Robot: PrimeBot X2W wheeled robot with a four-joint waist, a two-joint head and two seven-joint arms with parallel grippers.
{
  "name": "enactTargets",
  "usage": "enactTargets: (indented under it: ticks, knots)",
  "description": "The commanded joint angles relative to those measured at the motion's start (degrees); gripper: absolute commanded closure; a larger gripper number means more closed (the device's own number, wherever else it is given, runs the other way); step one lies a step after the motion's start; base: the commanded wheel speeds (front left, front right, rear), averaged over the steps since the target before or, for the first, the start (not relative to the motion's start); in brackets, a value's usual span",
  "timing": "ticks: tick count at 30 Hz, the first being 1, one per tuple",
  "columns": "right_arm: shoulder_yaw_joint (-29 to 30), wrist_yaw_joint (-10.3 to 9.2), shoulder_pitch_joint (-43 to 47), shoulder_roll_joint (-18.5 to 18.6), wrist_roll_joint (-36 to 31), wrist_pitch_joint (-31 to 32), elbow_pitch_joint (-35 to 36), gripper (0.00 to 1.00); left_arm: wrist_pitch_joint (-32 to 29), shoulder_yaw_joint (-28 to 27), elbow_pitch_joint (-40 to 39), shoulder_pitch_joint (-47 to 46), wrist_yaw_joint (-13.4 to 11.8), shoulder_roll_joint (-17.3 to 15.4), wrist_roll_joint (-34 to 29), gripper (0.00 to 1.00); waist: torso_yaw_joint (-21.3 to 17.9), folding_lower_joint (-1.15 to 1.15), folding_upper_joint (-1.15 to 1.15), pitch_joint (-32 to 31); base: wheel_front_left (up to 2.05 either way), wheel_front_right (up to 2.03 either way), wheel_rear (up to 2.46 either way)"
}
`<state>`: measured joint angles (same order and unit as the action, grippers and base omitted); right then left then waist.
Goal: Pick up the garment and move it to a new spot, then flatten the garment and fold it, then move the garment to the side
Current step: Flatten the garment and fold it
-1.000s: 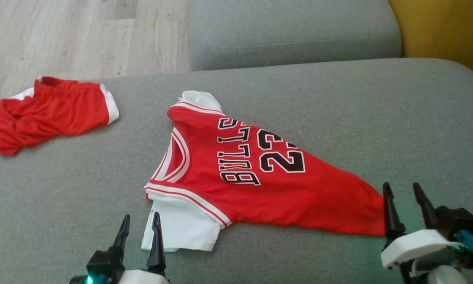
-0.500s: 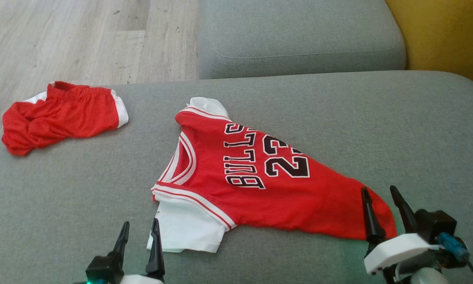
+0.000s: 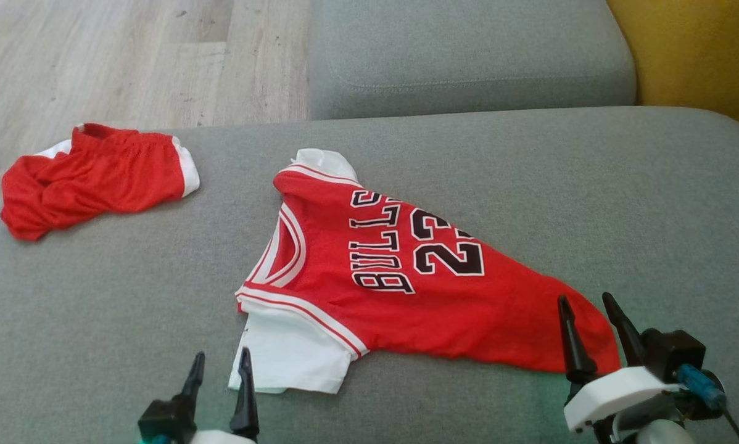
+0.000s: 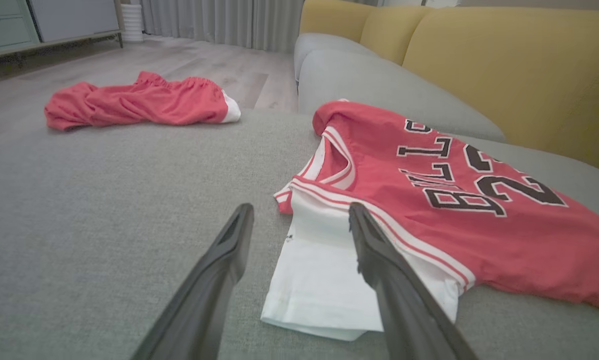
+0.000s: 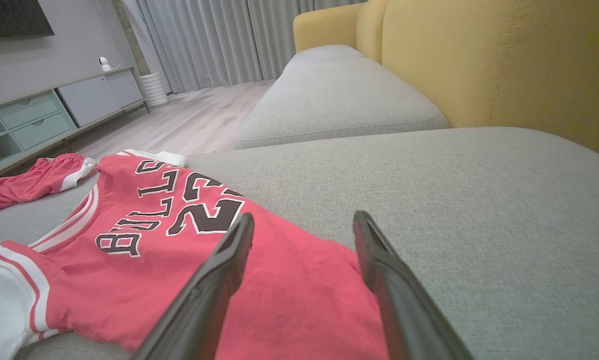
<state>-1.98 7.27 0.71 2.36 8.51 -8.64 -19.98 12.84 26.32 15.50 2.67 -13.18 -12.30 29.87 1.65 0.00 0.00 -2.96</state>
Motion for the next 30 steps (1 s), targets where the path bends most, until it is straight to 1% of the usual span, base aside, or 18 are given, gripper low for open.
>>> enactTargets:
  ticks: [1, 4, 7, 10, 15, 21, 22, 23, 24, 25, 27, 28, 30]
  knots:
    - [-1.7, 0.22, -2.4, 0.5, -0.2, -1.0, 1.7, 0.0, -1.0, -1.2, -0.8, -2.4, -0.5, -0.9, 0.7, 0.0, -0.2, 0.0, 0.0, 0.4, 0.0, 0.0, 0.0]
    - [-1.9, 0.22, -2.4, 0.5, -0.1, -0.6, 1.6, 0.0, -3.7, -0.8, 1.6, -3.0, -1.5, -0.9, 0.7, 0.0, -0.7, 0.0, 0.0, 1.0, 0.0, 0.0, 0.0]
    - [-1.6, 0.22, -2.3, 0.5, -0.3, -0.2, 1.4, 0.0, -5.6, -0.7, 4.1, -4.2, -2.0, -0.5, 1.2, 0.0, -1.4, 0.0, 0.0, 1.7, 0.0, 0.0, 0.0]
    - [-1.2, 0.22, -2.1, 0.5, -0.8, 0.2, 1.3, 0.0, -7.2, -0.6, 6.9, -5.4, -2.0, -0.3, 1.6, 0.0, -2.2, 0.0, 0.0, 2.4, 0.0, 0.0, 0.0]
    - [-0.6, 0.22, -2.0, 0.5, -1.1, 0.6, 1.5, 0.0, -7.7, -0.8, 10.5, -7.2, -1.8, 0.3, 2.4, 0.0, -3.7, 0.0, 0.0, 3.8, 0.0, 0.0, 0.0]
    - [2.4, 0.22, -1.5, 0.5, -2.1, 2.1, 0.4, 0.0, -9.2, 0.1, 13.6, -8.2, -0.5, 1.2, 3.3, 0.0, -4.8, 0.0, 0.0, 5.4, 0.0, 0.0, 0.0]
    - [3.0, 0.22, -1.4, 0.5, -2.3, 2.6, -0.1, 0.0, -9.5, 0.3, 13.9, -8.4, -0.3, 1.3, 3.4, 0.06, -4.9, 0.0, 0.0, 5.6, 0.0, 0.0, 0.0]
    - [3.7, 0.22, -1.3, 0.5, -2.6, 3.1, -0.8, 0.0, -9.7, 0.5, 14.2, -8.5, -0.1, 1.4, 3.4, 0.25, -4.9, 0.0, 0.0, 5.7, 0.0, 0.0, 0.0]
    - [4.6, 0.22, -1.3, 0.5, -3.0, 3.8, -2.1, 0.0, -9.8, 0.7, 14.7, -8.8, 0.1, 1.6, 3.5, 0.61, -4.9, 0.0, 0.0, 6.0, 0.0, 0.0, 0.0]
    - [4.6, 0.22, -1.3, 0.5, -3.0, 3.8, -2.1, 0.0, -9.8, 0.7, 14.7, -8.8, 0.1, 1.6, 3.5, 0.61, -4.9, 0.0, 0.0, 6.0, 0.0, 0.0, 0.0]
    - [5.4, 0.22, -1.6, 0.5, -3.0, 4.2, -3.7, 0.0, -9.8, 1.0, 15.0, -9.0, 0.3, 1.8, 3.5, 0.84, -4.9, 0.0, 0.0, 6.1, 0.0, 0.0, 0.0]
    - [5.7, 0.22, -1.8, 0.5, -3.2, 4.3, -4.6, 0.0, -9.7, 1.1, 15.2, -9.1, 0.3, 1.8, 3.4, 1.0, -4.8, 0.0, 0.0, 6.1, 0.0, 0.0, 0.0]
    - [6.3, 0.22, -2.5, 0.5, -3.6, 4.5, -6.6, 0.0, -9.6, 1.4, 15.4, -9.3, 0.5, 2.0, 3.4, 1.0, -4.6, 0.0, 0.0, 6.1, 0.0, 0.0, 0.0]
